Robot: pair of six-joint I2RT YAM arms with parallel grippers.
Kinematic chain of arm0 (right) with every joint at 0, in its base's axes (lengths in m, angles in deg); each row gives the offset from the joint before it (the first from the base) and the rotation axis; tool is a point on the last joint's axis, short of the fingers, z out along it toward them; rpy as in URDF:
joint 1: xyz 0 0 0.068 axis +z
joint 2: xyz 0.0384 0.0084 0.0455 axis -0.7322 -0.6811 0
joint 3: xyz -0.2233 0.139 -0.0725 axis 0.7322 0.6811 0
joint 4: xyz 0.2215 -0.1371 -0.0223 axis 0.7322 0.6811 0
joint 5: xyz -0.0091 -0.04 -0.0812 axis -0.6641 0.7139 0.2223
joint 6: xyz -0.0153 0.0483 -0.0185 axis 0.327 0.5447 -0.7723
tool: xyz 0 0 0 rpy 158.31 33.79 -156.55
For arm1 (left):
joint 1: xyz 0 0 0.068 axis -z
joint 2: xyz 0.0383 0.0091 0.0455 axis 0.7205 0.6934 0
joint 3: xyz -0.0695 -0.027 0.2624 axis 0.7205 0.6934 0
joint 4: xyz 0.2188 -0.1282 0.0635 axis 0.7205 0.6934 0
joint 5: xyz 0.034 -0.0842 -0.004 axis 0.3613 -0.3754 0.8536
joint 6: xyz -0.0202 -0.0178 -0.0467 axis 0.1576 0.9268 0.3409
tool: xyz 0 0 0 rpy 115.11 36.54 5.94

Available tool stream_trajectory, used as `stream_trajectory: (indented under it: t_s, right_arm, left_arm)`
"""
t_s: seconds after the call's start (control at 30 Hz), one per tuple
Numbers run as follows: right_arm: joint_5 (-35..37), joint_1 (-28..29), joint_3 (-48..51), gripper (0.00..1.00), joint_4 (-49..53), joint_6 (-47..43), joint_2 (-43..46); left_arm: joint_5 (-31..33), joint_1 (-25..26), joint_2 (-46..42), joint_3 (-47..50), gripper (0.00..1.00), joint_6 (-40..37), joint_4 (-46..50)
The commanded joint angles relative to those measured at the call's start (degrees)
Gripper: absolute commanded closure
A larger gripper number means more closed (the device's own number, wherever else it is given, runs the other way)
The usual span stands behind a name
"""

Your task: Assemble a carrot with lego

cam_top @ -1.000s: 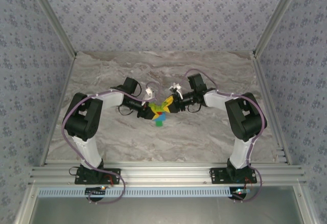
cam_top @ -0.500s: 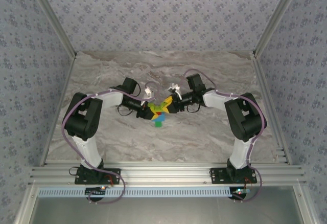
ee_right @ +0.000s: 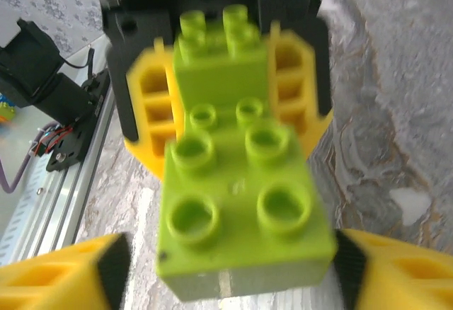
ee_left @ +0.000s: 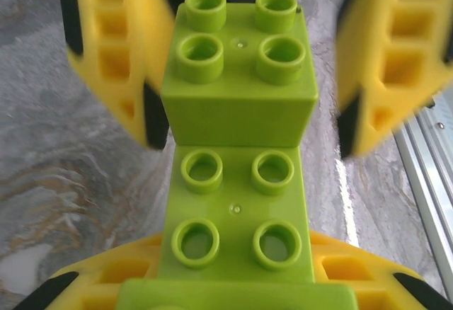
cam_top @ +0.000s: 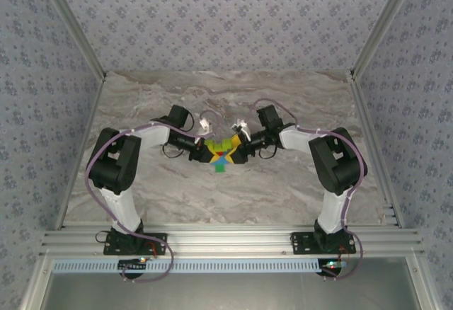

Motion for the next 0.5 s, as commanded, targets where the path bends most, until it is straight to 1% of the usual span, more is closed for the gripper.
stream_trajectory:
  t_s: [0.0, 0.17, 0.3, 0.37, 0.47]
  right_arm:
    - [0.4, 0.1, 0.1, 0.00, 3.0, 0.2, -0.1]
    - [1.0, 0.0, 1.0, 0.00, 3.5, 0.0, 1.7]
    - [2.8, -0.8, 3.1, 0.00, 1.1, 1.9, 4.6]
    - [4.3, -1.7, 4.3, 0.00, 0.3, 2.9, 7.2]
    - [8.5, -3.5, 7.1, 0.00, -2.5, 5.7, 12.8]
  left_arm:
    - [-2.9, -0.3, -0.1, -1.9, 0.82, -0.9, -1.4]
    - [-2.1, -0.2, -0.4, -1.5, 0.82, -0.7, -2.1]
    - [0.0, 0.5, -0.7, -1.1, 0.81, -0.1, -2.9]
    - [1.8, 1.2, -1.1, -0.8, 0.81, 0.2, -3.5]
    - [7.4, 3.3, -3.0, 0.7, 0.80, 0.3, -5.7]
